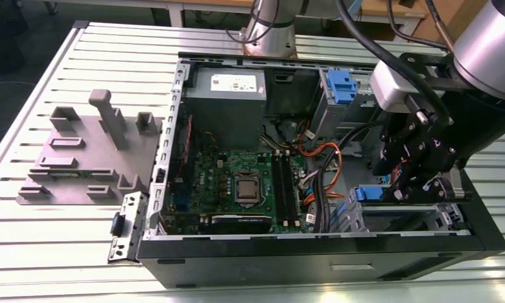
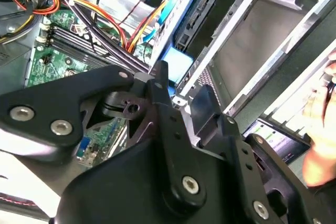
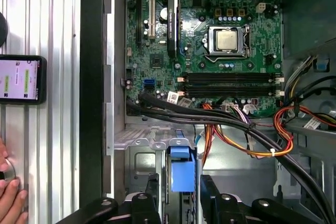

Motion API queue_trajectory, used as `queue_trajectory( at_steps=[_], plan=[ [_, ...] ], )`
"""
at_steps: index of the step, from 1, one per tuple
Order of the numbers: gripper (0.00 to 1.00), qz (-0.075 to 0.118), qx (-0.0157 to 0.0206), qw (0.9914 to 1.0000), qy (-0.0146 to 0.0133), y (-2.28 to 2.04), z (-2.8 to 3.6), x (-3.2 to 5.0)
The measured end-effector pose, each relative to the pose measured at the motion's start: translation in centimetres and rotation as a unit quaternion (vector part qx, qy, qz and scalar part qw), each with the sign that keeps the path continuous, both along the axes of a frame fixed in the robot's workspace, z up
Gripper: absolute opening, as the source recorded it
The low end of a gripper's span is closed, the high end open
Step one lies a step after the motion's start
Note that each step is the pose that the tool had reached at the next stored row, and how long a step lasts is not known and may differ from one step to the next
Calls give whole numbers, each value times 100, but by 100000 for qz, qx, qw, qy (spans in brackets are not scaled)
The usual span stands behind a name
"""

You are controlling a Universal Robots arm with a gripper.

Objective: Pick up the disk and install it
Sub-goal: 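Insert the disk into the insertion slot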

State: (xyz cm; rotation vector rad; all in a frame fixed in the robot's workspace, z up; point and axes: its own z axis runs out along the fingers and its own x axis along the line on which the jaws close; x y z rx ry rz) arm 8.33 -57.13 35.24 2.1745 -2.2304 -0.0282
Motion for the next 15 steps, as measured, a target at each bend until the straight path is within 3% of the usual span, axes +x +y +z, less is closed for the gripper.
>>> queue_trajectory(
  at_steps=[3, 4, 5, 10, 15],
  plan=[
    [43, -3, 2, 100000, -49, 0, -36, 0],
    [36, 1, -1, 100000, -67, 0, -47, 0],
    [36, 1, 2, 100000, -86, 0, -57, 0],
    [13, 0, -13, 100000, -146, 0, -85, 0],
    [11, 0, -6, 100000, -148, -1, -88, 0]
  ],
)
